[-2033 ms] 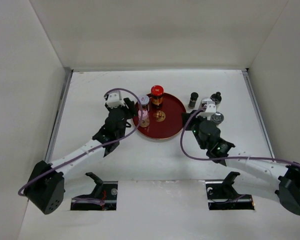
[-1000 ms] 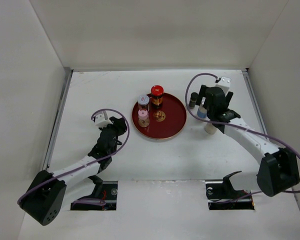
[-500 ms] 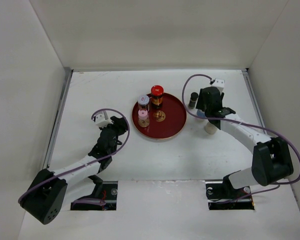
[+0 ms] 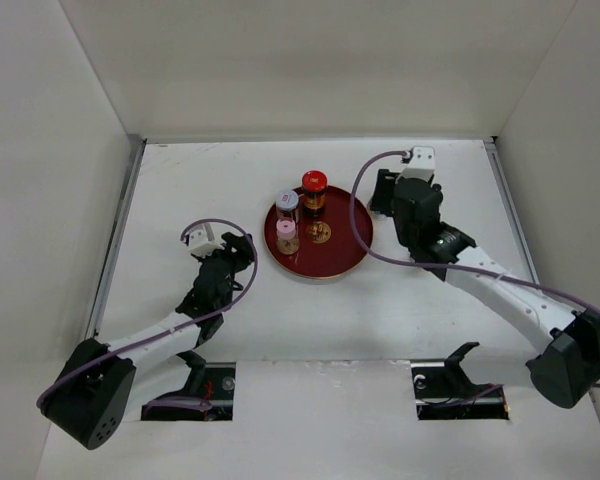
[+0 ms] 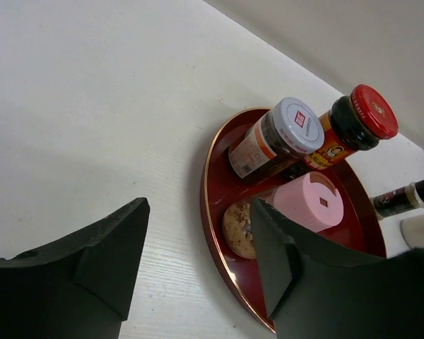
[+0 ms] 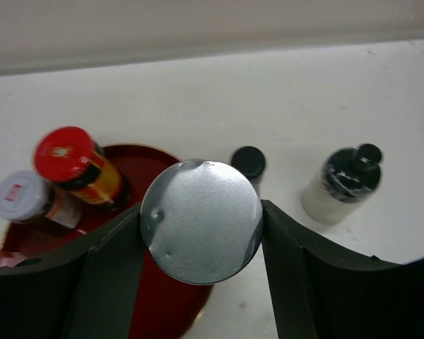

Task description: Organize the condiment bottles

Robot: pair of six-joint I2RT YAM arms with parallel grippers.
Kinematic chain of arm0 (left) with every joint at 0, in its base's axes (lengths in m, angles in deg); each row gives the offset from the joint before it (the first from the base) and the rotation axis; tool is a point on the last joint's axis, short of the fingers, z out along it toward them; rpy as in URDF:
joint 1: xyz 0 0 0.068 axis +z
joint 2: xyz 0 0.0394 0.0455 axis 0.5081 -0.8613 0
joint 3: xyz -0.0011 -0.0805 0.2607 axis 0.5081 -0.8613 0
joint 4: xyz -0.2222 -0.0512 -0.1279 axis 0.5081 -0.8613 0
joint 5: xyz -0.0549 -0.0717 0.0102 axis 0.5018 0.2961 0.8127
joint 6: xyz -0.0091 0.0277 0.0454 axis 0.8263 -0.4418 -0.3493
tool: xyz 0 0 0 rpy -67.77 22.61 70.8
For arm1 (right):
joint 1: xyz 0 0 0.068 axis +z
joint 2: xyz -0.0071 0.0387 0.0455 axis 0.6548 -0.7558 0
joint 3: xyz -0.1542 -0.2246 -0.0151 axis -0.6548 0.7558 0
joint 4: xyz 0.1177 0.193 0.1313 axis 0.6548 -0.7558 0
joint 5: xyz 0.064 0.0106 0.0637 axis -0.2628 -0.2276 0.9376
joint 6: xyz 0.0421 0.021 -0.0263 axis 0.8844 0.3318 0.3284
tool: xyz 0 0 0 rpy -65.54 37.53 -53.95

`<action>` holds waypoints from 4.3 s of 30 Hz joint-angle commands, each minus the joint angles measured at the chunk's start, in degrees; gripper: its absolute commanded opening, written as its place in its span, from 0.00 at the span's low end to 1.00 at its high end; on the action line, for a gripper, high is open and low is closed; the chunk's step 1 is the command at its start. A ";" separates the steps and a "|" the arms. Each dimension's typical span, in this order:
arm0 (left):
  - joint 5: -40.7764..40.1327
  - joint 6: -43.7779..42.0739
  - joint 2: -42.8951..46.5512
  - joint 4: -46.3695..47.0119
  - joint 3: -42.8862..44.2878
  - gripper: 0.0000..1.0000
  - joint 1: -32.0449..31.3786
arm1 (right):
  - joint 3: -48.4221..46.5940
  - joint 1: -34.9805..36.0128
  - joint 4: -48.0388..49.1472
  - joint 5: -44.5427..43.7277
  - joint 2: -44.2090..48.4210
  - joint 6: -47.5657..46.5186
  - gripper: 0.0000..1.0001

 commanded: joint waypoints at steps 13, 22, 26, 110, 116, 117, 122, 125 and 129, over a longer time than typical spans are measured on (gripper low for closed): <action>-0.35 0.80 1.90 2.97 -1.05 0.68 0.91 | -16.14 13.09 13.97 4.90 -21.60 -1.13 0.50; 0.00 0.98 1.29 2.97 -0.88 0.70 1.34 | -18.08 13.53 13.54 6.04 -28.81 -0.52 0.53; 0.00 0.98 0.93 2.97 -0.70 0.70 1.08 | -17.91 13.61 13.53 6.31 -30.31 -0.25 0.57; 0.79 1.59 0.06 3.67 -0.52 0.72 1.61 | -17.38 0.17 15.64 12.10 -38.74 1.86 0.52; 0.97 1.50 -0.21 3.76 -0.52 0.71 1.61 | -15.62 0.25 15.99 12.11 -38.49 2.56 0.65; 0.97 1.50 -0.30 3.76 -0.52 0.71 1.70 | -15.62 0.25 15.99 12.02 -38.13 2.65 0.69; 0.88 1.50 0.06 3.76 -0.52 0.71 1.43 | -15.54 0.25 15.12 11.58 -33.75 2.65 0.79; 0.97 1.50 0.14 3.76 -0.52 0.71 1.43 | -15.54 0.25 13.54 11.23 -31.02 2.65 0.81; 0.97 1.50 0.06 3.76 -0.52 0.71 1.43 | -13.35 -0.01 12.74 8.60 -28.47 2.74 0.81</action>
